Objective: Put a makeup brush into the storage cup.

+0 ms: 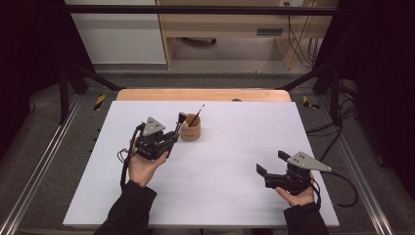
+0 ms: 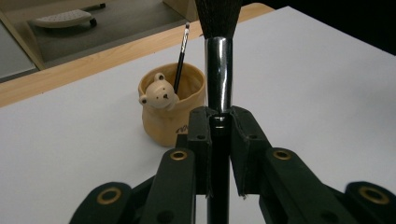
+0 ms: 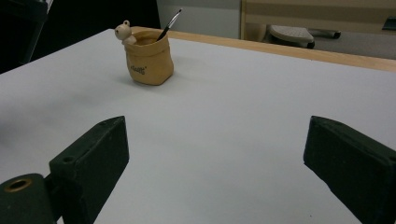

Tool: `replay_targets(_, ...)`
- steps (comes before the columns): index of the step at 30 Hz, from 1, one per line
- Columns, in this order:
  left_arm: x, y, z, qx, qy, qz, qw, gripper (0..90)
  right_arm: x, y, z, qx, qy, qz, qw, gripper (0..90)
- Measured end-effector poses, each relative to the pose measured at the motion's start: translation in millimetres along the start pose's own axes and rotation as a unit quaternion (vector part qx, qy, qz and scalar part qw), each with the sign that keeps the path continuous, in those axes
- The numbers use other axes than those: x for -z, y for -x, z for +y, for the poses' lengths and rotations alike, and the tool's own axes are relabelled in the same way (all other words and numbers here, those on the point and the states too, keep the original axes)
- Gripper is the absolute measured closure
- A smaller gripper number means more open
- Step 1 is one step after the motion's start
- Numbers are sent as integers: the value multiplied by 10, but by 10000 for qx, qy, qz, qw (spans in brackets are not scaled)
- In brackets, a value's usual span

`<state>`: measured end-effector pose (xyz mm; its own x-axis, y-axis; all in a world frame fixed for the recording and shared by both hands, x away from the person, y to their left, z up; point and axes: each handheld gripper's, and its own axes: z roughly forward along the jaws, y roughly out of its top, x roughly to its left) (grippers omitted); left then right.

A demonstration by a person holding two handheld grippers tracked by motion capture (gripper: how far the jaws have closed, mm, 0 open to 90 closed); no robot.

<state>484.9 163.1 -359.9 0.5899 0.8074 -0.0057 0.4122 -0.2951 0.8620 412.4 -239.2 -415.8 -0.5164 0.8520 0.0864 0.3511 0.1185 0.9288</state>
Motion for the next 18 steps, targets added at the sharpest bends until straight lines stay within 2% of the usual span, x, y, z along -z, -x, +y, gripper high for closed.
replay_targets(11, -34, -20, 174, 102, 341, 2, 9994, 786, -6, 3, 0, 11, 17, -16, 10000, 70)
replay_targets(18, -76, -3, 266, 109, 465, -39, 9989, 786, -3, 3, 2, -13, 17, -23, 10000, 65)
